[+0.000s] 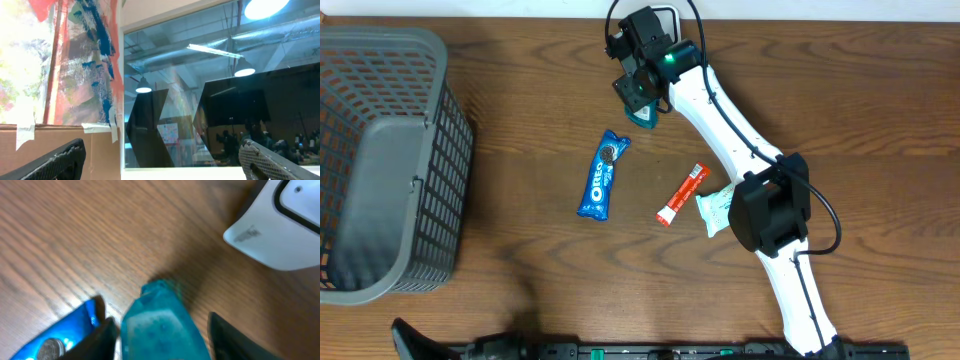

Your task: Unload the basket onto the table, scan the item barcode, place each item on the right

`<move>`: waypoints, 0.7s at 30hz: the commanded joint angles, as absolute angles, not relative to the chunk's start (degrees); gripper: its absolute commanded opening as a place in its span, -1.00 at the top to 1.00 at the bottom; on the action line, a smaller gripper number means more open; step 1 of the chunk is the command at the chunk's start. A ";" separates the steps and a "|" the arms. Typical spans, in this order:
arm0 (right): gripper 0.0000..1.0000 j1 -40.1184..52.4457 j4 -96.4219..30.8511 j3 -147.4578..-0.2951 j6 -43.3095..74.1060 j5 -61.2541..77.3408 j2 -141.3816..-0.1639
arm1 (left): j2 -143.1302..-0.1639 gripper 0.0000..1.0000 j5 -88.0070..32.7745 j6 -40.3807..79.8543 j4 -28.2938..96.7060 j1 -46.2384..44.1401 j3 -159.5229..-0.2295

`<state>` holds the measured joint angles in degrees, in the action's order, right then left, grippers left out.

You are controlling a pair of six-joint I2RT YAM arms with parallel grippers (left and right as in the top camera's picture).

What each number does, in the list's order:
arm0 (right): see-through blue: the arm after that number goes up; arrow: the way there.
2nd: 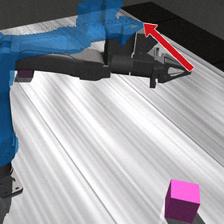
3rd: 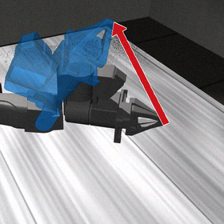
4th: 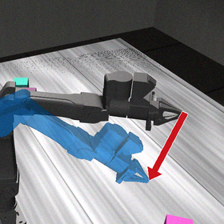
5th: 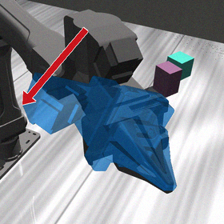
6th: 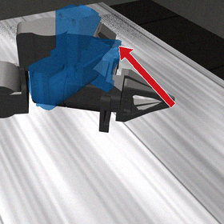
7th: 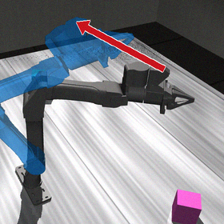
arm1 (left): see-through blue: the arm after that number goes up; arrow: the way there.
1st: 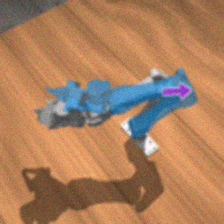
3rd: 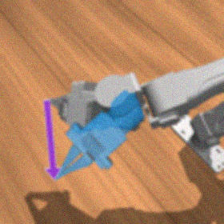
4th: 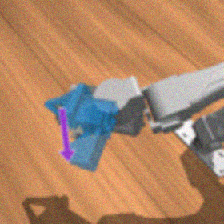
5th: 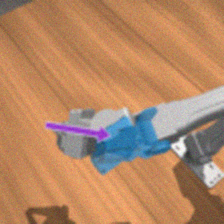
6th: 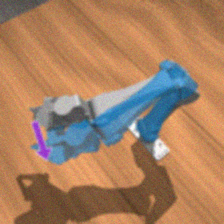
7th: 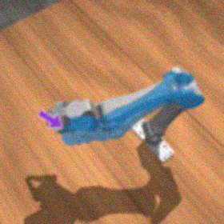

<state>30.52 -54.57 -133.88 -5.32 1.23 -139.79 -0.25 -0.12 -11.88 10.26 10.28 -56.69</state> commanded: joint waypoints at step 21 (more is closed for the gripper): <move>0.26 30.72 -55.27 -133.95 -12.27 -28.86 -134.32 | -0.16 -0.96 -0.89 -12.34 10.04 10.04 -56.47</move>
